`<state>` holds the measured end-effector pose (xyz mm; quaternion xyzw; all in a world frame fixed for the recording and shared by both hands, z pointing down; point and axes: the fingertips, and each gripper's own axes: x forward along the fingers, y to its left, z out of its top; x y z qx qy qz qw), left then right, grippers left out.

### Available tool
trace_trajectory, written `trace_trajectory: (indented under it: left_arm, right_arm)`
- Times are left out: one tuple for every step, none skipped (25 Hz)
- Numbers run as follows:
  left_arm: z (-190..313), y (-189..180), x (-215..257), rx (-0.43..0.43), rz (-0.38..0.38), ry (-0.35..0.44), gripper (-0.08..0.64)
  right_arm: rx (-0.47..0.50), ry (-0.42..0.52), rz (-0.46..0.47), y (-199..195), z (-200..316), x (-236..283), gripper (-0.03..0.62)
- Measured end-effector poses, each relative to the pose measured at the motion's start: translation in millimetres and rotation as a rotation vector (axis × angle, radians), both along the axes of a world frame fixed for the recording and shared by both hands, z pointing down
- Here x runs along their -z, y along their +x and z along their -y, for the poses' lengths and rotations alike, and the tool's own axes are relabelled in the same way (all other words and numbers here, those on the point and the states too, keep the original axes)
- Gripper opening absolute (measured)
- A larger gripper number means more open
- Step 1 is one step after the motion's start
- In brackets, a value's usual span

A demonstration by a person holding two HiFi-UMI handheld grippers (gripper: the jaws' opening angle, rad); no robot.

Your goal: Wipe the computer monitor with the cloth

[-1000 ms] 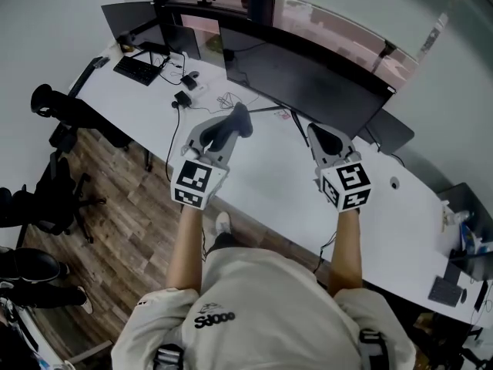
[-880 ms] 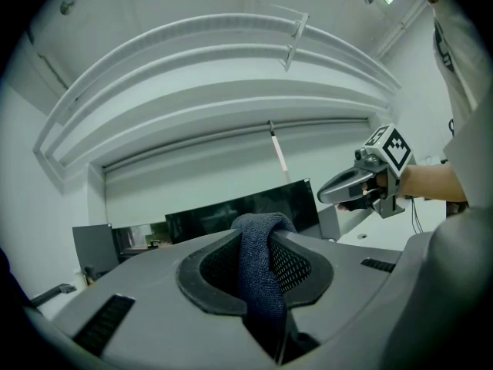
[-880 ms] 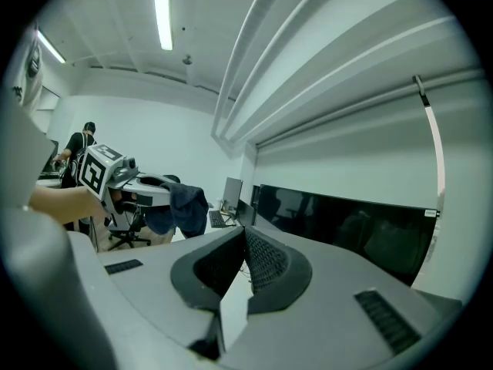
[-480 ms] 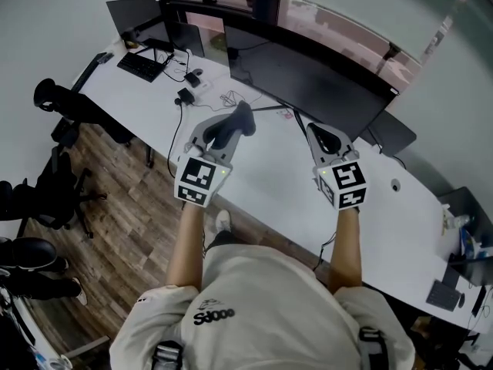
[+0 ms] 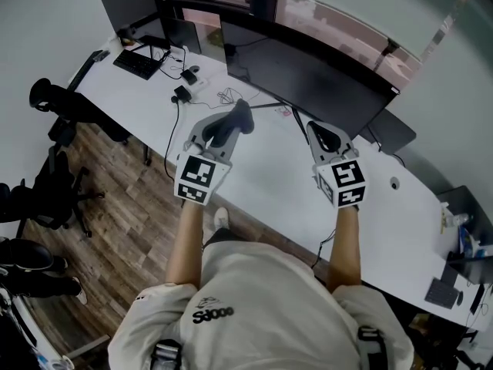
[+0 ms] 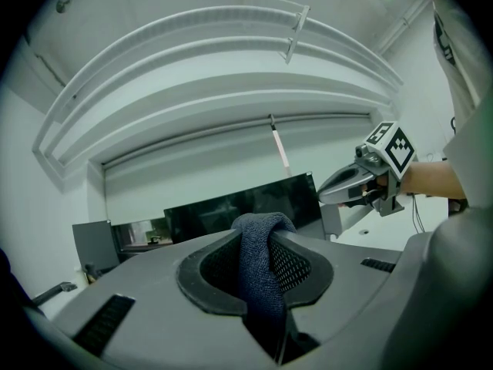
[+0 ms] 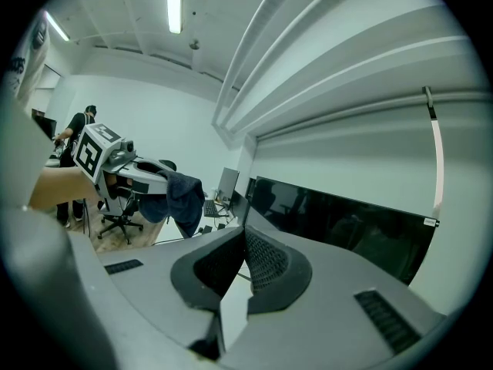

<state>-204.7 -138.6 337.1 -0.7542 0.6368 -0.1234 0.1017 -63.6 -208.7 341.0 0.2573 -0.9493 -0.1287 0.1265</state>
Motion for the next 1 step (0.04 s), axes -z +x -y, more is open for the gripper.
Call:
trace_trajectory:
  left_arm:
    - [1.5,-0.3,-0.4,-0.001,0.001,-0.002,0.075]
  right_arm:
    - [-0.001,0.000,0.001,-0.5,1.3,-0.2,-0.003]
